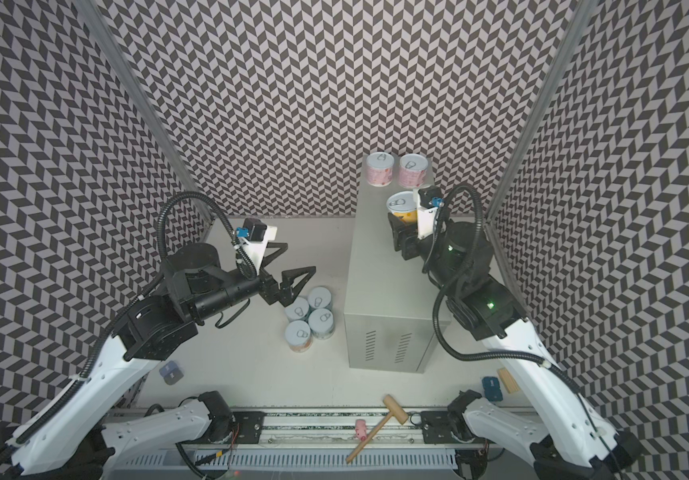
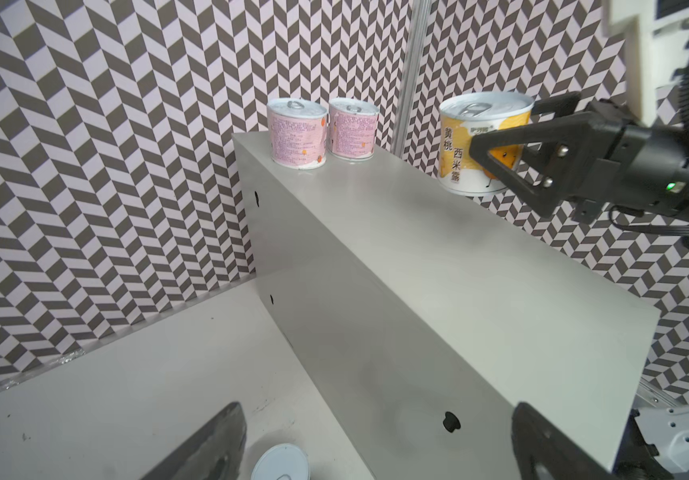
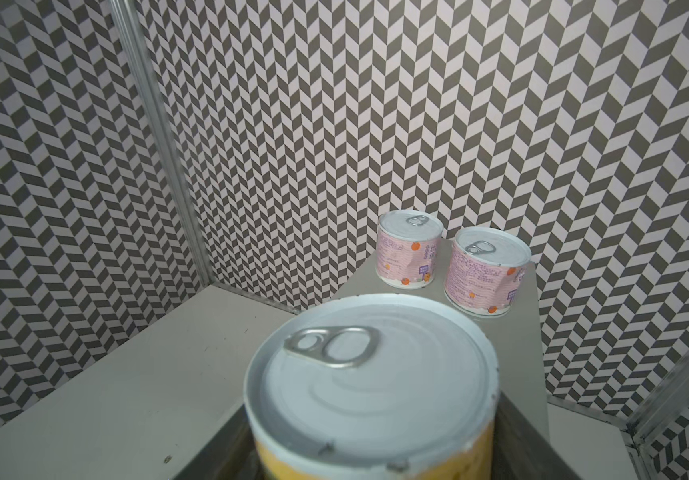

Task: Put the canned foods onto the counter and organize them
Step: 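Carry the yellow can onto the cabinet with the right gripper while the left withdraws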

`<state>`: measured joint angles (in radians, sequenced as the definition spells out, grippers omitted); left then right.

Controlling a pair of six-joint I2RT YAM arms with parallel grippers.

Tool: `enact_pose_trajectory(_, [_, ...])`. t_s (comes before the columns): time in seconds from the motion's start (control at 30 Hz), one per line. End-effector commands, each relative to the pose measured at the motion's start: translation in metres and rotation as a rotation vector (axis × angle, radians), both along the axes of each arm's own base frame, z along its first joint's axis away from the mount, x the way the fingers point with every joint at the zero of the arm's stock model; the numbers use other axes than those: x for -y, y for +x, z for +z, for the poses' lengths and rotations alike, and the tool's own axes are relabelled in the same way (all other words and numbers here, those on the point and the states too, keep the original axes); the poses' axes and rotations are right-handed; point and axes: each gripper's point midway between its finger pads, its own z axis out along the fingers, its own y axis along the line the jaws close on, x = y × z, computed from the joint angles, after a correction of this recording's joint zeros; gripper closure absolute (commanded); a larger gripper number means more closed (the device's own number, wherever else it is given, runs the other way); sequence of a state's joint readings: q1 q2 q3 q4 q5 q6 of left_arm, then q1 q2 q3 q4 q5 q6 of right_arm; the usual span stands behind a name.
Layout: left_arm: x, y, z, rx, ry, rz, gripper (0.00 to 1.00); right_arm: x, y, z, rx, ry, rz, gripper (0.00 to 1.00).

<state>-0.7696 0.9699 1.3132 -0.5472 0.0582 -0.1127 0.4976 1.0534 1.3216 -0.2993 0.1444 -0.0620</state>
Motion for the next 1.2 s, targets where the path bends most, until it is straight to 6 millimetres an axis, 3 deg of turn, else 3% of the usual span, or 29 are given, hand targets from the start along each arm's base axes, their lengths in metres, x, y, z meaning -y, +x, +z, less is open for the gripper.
enact_pose_trajectory(0.0, [-0.008, 0.001, 0.009, 0.082, -0.019, 0.029, 0.0, 0.007, 0.001, 0.044, 0.126, 0.104, 0.039, 0.36])
enact_pose_trajectory(0.67, [0.014, 0.0, -0.032, 0.036, -0.054, -0.056, 0.0, 0.034, 0.057, -0.003, 0.154, 0.072, -0.032, 0.33])
enact_pose_trajectory(0.97, [0.017, 0.001, -0.039, 0.029, -0.04, -0.058, 0.0, 0.037, 0.069, -0.01, 0.153, 0.065, -0.007, 0.21])
enact_pose_trajectory(1.17, [0.018, 0.003, -0.041, 0.026, -0.034, -0.055, 0.0, 0.037, 0.064, -0.012, 0.147, 0.054, 0.0, 0.16])
